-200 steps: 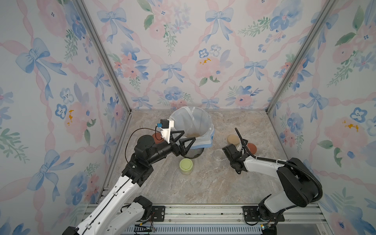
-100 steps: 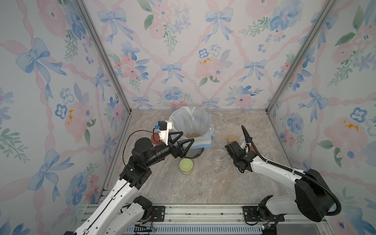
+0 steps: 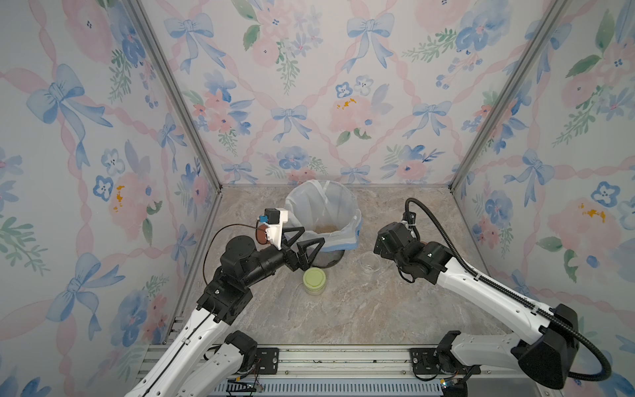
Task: Empty moldy rice from jars
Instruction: Pick up the jar from the center of the board.
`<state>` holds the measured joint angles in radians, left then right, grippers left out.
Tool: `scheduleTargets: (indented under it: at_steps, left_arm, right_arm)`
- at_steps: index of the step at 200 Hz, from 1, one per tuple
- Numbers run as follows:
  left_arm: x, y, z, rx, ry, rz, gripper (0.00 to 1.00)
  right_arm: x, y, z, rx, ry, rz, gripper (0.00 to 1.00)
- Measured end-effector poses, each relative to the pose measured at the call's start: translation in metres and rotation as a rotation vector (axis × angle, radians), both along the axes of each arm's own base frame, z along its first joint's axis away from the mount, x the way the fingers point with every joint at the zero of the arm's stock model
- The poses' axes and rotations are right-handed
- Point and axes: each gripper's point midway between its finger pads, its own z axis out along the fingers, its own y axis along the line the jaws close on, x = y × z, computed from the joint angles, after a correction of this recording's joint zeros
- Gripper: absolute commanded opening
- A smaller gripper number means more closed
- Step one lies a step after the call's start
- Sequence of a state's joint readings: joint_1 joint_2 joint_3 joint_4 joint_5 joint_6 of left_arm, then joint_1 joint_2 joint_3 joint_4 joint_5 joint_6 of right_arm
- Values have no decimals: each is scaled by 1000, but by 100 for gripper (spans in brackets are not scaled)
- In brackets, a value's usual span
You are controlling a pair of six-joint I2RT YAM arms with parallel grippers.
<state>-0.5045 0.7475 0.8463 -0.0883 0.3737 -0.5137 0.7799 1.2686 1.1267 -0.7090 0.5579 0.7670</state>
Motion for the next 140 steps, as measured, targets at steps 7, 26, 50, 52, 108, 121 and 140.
scheduleTargets:
  at_steps: [7,26,50,52,108,121,140]
  left_arm:
    - [0,2,2,10,1,9,98]
    - [2,8,13,36,1,41,98]
    - [5,16,24,67,11,87,98]
    - [5,17,24,70,13,90,98]
    - [6,37,15,160,127,179,98]
    - [5,44,13,183,155,207,98]
    - [4,54,10,217,192,250,98]
  right_arm:
    - [-5,10,2,7,16,47,98]
    - [-21,39,3,18,57,175,98]
    - [-43,75,-1,32,99,319,97]
    - [-45,78,-1,33,101,327,97]
    - [-83,136,-42,-10,226,486,98]
    - [-88,149,-51,-19,248,507,98]
    - [-95,168,-63,-24,272,537,97]
